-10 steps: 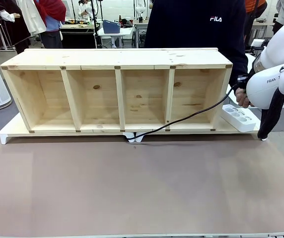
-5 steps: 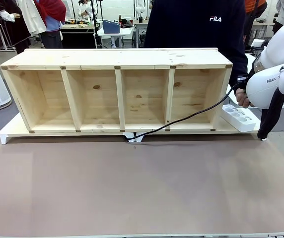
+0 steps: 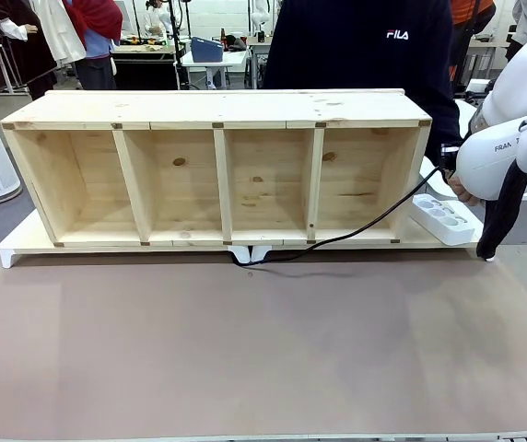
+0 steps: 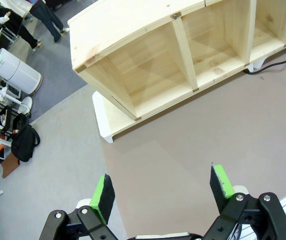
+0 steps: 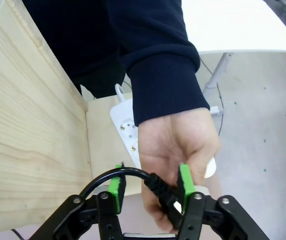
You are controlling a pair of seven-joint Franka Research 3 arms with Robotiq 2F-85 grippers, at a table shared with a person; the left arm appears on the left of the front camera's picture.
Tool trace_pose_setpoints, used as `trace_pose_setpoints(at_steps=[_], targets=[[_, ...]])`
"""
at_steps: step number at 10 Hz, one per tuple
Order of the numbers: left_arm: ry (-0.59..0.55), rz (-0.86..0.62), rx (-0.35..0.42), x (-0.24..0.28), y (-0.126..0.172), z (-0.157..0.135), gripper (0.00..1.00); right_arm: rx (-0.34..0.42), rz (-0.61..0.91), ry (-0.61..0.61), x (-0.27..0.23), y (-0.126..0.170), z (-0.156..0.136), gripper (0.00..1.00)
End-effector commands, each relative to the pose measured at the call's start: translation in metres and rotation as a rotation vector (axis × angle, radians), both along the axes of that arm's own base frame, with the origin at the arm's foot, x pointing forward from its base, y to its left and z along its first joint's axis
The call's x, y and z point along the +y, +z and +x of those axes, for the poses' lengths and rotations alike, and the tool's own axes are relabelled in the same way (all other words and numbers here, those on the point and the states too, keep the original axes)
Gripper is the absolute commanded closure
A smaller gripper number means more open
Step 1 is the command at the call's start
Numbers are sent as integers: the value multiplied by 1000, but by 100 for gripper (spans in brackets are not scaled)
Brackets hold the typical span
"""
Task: Perform cable management.
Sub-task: Release the Power Cable when the human grasps it.
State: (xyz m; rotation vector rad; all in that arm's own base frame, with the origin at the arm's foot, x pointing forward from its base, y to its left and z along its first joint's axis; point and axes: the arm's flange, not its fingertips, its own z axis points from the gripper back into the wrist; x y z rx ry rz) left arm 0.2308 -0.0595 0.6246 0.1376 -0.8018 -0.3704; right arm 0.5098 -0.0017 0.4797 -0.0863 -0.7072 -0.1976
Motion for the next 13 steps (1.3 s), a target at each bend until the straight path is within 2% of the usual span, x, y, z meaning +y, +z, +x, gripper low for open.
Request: trace_pose_setpoints(at_steps=[1,2,3,4,10,12,13], targets=[[4,3,-2,0,0,0,0,4,17,-5,-1,11,1,31],[4,3,-2,0,0,0,0,4,15,-4,0,12,1,5],[4,3,-2,0,0,0,0,5,14,-3,0,12,0,11],[4,3,-2,0,0,0,0,4,13,-3,-1,12,-1,0],[4,3,-2,0,0,0,0,7,17,0,-2,12,-1,0],[4,3,-2,0,0,0,0,-41,18,23,-1,11,-3,0],[4,3,-2,0,0,0,0,-9,4,-4,0,6,-1,0]])
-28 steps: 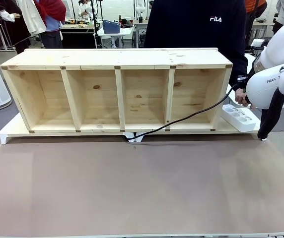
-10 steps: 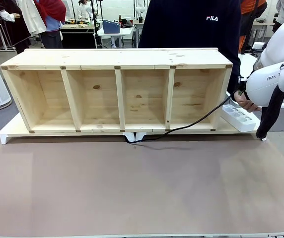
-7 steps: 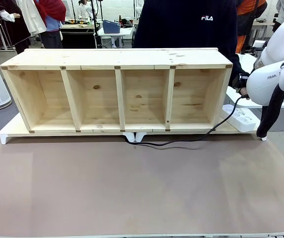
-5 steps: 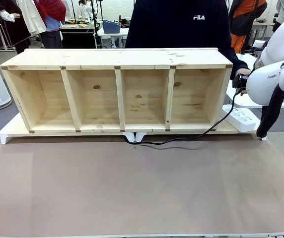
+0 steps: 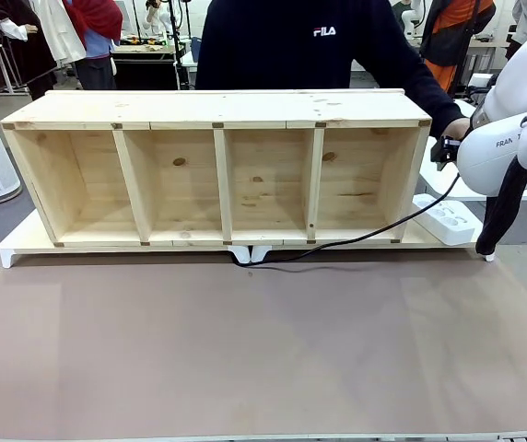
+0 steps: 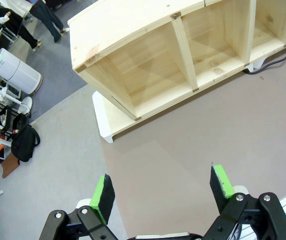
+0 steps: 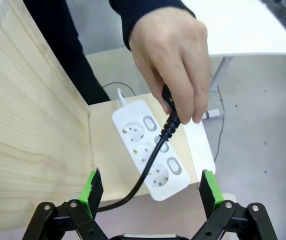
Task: Perform cable management.
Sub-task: Release the Power Cable when the human grasps it.
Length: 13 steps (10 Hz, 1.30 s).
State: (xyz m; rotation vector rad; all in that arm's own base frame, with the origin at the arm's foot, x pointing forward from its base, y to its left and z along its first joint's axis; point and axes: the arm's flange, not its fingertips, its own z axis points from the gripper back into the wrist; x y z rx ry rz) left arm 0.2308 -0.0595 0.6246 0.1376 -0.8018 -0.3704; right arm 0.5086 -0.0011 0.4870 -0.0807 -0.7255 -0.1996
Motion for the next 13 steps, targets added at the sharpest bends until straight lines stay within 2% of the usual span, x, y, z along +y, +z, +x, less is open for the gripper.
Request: trace_pose_setpoints(at_steps=[1,13], targets=[[4,3,-2,0,0,0,0,10,0,-4,-1,-1,0,0],[4,3,-2,0,0,0,0,10,0,-4,-1,-1,0,0]])
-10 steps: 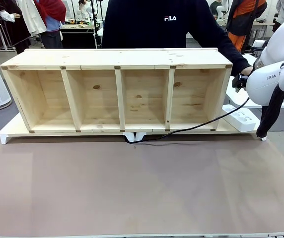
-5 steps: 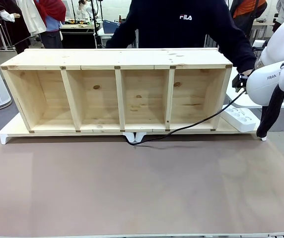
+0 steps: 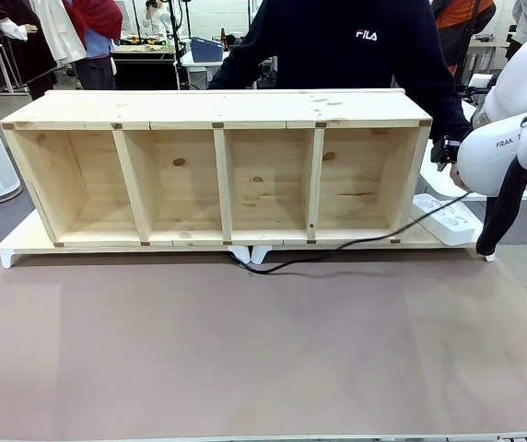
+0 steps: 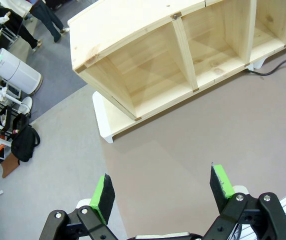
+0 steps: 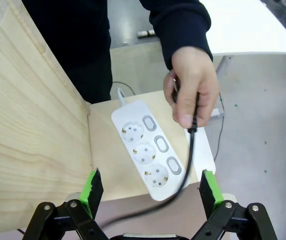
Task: Perform cable management.
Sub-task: Release the Power Cable when the human grasps it.
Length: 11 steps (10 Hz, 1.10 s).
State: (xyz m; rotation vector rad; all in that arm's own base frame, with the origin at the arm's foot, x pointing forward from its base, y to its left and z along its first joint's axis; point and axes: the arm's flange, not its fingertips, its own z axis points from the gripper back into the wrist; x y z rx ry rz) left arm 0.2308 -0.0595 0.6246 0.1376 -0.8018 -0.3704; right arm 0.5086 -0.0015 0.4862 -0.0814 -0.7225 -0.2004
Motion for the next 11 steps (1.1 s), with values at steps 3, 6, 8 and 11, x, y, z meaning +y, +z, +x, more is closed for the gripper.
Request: trace_pose_setpoints(at_steps=[3,6,8,11], targets=[[4,3,-2,0,0,0,0,7,0,-3,0,0,0,0],[4,3,-2,0,0,0,0,7,0,-3,0,0,0,0],[4,3,-2,0,0,0,0,7,0,-3,0,0,0,0],[4,3,-2,0,0,0,0,7,0,-3,0,0,0,0]])
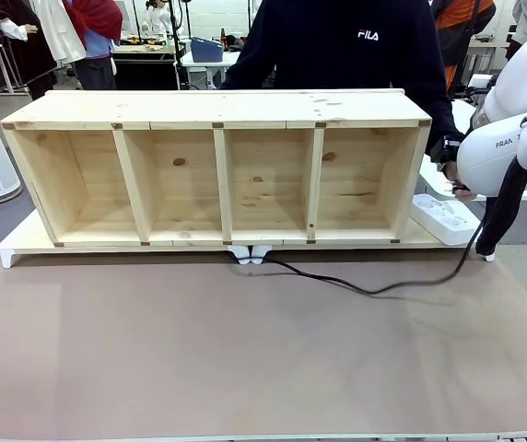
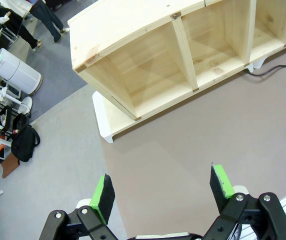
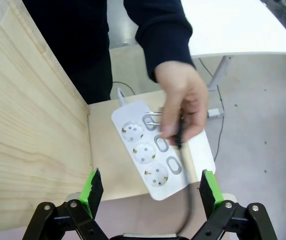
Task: Perform cable management.
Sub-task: Release the Power Cable when the human grasps it.
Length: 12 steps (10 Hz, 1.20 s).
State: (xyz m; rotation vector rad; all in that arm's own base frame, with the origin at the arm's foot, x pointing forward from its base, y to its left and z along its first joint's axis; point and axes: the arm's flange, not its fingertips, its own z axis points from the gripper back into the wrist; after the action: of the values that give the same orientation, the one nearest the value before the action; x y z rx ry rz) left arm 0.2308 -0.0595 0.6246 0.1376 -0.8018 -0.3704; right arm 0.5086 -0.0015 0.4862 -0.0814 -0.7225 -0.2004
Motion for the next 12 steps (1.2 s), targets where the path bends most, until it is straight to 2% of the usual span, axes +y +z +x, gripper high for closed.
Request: trace_pose_setpoints(at_steps=[1,12], targets=[[4,3,-2,0,0,0,0,7,0,-3,0,0,0,0],[4,3,-2,0,0,0,0,7,0,-3,0,0,0,0]])
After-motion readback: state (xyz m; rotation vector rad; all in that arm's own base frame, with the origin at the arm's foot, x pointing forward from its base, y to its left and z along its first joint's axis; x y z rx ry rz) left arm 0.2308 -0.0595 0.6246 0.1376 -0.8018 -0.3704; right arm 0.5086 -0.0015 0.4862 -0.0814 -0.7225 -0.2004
